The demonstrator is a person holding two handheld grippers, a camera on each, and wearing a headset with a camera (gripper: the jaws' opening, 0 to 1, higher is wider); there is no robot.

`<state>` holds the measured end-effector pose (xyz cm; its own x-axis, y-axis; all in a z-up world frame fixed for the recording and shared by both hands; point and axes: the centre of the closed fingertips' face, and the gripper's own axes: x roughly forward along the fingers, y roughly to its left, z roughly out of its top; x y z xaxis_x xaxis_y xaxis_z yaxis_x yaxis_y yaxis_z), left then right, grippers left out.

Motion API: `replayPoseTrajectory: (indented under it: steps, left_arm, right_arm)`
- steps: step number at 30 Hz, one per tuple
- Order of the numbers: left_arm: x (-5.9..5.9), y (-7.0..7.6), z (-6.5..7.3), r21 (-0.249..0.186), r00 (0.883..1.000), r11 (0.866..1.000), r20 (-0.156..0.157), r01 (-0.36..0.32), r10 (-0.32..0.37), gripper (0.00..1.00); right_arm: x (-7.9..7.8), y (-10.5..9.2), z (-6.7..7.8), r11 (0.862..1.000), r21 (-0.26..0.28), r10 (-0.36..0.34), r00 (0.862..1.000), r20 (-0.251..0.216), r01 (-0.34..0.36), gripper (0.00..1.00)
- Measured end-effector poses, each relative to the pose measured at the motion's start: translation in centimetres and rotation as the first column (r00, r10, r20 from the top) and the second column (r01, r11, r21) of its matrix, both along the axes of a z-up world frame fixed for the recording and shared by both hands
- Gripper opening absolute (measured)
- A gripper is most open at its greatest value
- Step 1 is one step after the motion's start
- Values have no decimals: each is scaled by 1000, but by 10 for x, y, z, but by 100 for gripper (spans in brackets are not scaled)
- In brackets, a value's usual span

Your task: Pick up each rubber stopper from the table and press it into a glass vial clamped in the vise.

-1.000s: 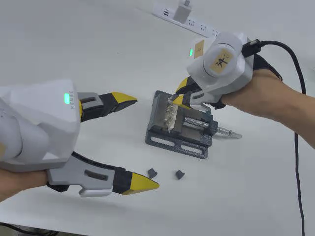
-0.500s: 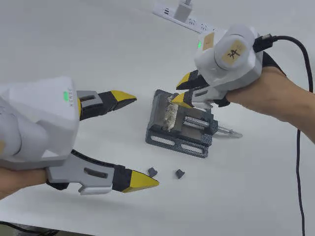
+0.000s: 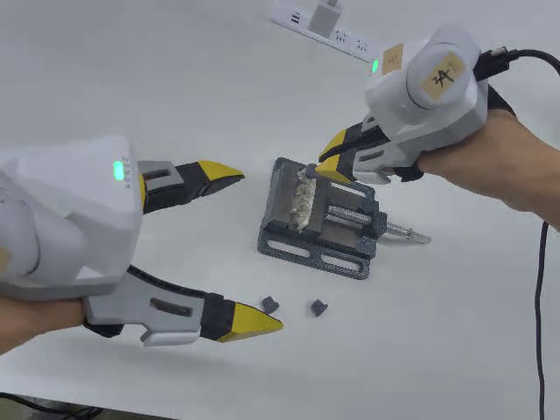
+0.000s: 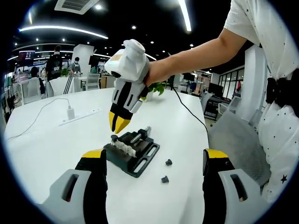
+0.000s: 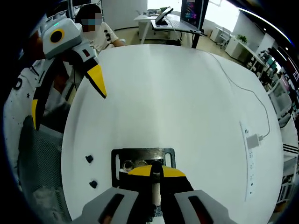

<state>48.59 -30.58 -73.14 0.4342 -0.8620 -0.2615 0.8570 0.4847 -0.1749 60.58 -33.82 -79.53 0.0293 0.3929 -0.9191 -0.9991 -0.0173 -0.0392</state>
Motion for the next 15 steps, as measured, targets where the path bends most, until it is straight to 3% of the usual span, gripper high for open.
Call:
replayPoseTrajectory:
  steps: [15]
  left_arm:
    - [1, 2, -2, -3, 1000, 1000, -8, -7, 7, 84]
  right_arm:
    - [-1, 2, -7, 1000, -20, 5, 1000, -16, -5, 0]
